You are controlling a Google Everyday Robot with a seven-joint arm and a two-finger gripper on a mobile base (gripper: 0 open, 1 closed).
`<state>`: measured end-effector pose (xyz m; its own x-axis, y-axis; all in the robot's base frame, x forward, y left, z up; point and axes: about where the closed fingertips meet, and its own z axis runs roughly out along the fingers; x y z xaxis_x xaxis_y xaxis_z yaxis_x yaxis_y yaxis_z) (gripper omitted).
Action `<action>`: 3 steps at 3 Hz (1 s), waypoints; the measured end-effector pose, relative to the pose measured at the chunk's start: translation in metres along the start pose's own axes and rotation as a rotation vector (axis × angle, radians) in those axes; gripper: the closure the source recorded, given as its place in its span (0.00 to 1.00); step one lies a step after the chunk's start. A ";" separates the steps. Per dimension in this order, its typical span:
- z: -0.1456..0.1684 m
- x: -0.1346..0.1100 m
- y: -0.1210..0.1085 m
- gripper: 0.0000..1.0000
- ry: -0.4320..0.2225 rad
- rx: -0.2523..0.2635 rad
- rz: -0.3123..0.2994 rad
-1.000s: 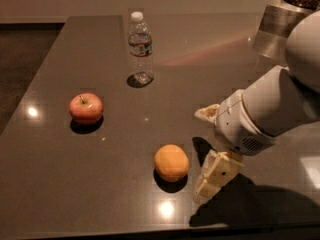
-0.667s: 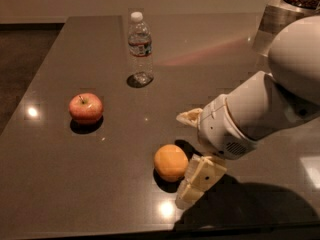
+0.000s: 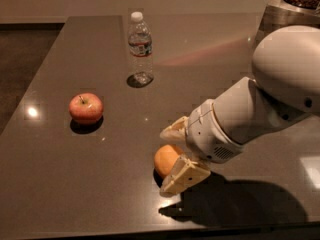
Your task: Move orange near water bottle
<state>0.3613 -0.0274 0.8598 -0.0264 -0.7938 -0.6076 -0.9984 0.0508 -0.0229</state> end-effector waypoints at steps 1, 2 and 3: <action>-0.002 0.001 -0.002 0.50 0.008 -0.002 -0.002; -0.008 -0.004 -0.014 0.72 0.045 0.005 0.000; -0.022 -0.018 -0.047 0.95 0.100 0.030 0.015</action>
Offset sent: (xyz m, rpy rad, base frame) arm 0.0540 -0.0058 0.0367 -0.1604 -0.0037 -0.0305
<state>0.4078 -0.0285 0.8890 -0.0477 -0.8492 -0.5260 -0.9960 0.0803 -0.0394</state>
